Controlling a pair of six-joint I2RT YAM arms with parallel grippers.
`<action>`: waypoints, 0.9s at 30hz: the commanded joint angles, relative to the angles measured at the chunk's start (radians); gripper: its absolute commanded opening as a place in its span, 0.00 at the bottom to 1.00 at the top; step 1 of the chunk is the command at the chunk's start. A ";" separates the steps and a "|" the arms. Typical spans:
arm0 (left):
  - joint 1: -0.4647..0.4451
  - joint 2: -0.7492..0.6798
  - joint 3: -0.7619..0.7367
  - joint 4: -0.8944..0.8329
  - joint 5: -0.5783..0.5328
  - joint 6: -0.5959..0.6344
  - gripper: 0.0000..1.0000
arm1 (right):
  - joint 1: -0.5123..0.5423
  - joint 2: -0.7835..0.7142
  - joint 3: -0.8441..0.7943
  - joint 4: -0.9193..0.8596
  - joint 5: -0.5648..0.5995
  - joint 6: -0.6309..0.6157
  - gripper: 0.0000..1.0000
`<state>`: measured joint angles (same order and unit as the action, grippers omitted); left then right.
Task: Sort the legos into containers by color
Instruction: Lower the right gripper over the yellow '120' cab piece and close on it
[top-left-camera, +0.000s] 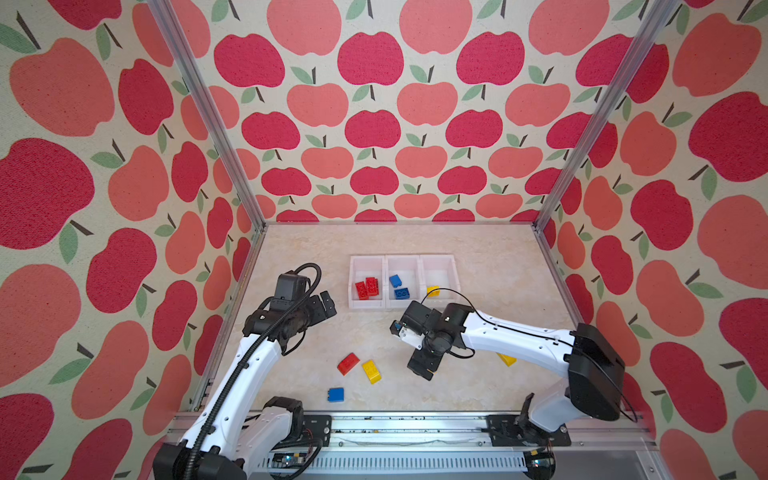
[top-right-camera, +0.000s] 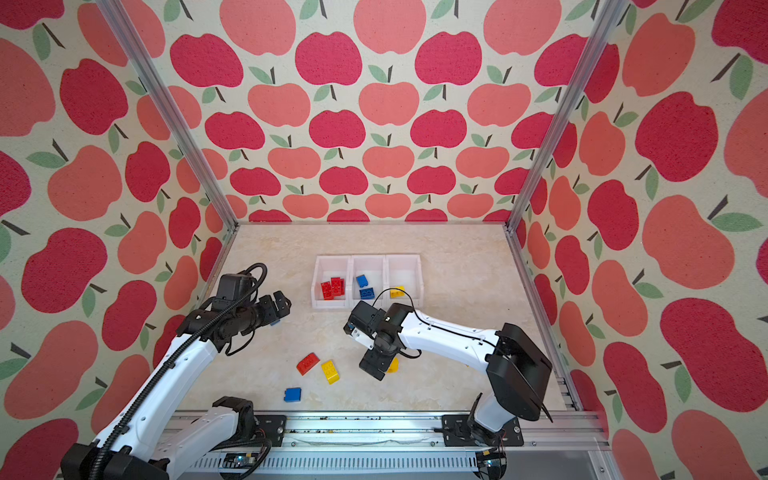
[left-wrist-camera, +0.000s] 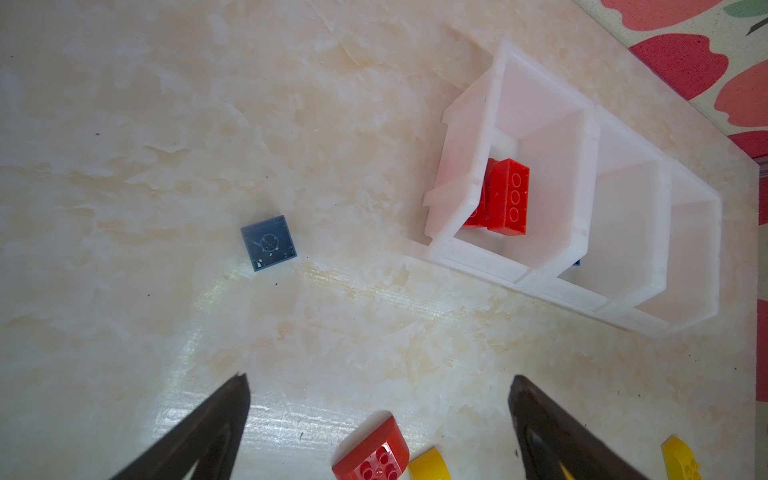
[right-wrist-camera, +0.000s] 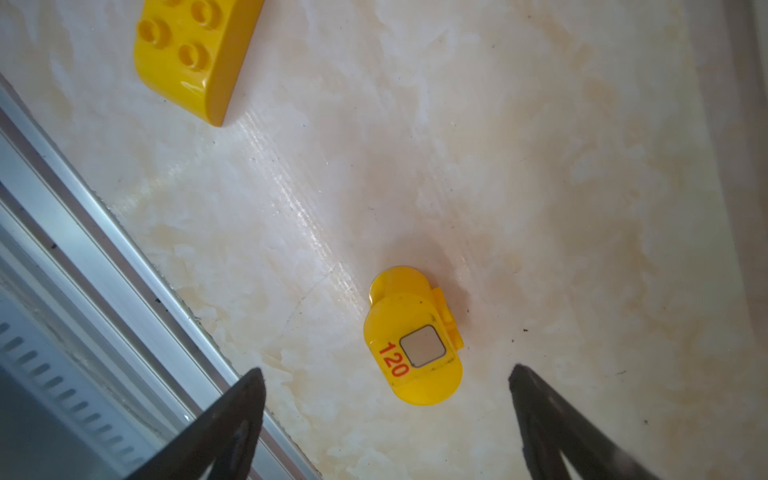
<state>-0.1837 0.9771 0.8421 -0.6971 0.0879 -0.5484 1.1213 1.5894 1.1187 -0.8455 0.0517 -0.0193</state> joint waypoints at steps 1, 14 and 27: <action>0.005 0.005 0.006 0.022 0.004 0.013 0.99 | 0.013 0.033 -0.013 -0.030 0.032 -0.042 0.94; 0.010 0.020 -0.006 0.040 0.007 0.018 0.99 | 0.016 0.130 0.005 -0.038 0.091 -0.080 0.90; 0.023 0.025 -0.006 0.044 0.012 0.020 0.99 | 0.016 0.178 0.006 -0.002 0.121 -0.094 0.78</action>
<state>-0.1677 0.9913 0.8421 -0.6601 0.0887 -0.5484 1.1324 1.7531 1.1160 -0.8528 0.1570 -0.1005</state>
